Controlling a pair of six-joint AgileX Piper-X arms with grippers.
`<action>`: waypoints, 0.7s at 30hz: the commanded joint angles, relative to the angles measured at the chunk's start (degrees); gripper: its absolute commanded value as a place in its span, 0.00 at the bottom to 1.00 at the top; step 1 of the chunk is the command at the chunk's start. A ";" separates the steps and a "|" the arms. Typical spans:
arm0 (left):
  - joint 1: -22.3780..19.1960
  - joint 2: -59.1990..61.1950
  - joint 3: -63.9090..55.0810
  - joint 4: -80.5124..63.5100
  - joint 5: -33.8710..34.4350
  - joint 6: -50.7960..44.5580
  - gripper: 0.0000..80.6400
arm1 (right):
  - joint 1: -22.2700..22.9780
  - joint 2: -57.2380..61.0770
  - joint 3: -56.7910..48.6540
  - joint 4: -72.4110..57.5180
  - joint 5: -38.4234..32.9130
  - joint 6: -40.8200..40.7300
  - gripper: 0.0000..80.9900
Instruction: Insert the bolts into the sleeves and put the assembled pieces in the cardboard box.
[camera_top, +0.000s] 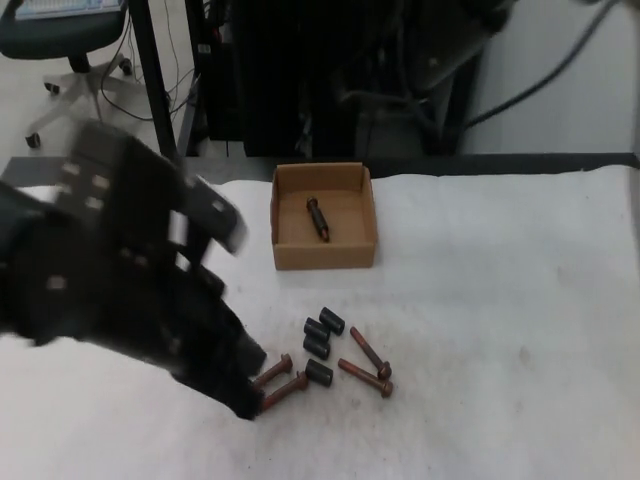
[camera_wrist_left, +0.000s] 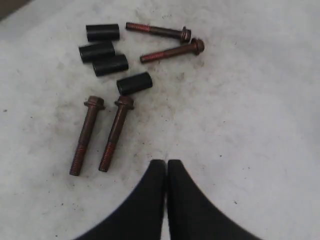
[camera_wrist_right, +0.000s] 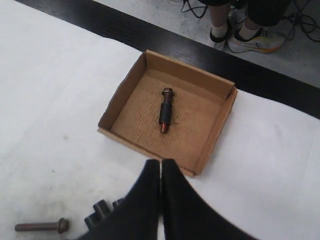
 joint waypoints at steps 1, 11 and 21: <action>-0.23 1.30 -1.12 -1.58 -0.82 0.95 0.20 | -0.13 -4.21 3.14 2.02 -0.80 0.35 0.01; -0.23 14.76 -14.14 -0.12 -7.33 5.19 0.51 | -2.02 -18.17 17.22 4.97 -0.69 -0.28 0.01; -0.23 19.34 -23.48 16.71 -9.03 14.76 0.51 | -9.96 -25.14 28.31 4.84 -7.43 -1.01 0.01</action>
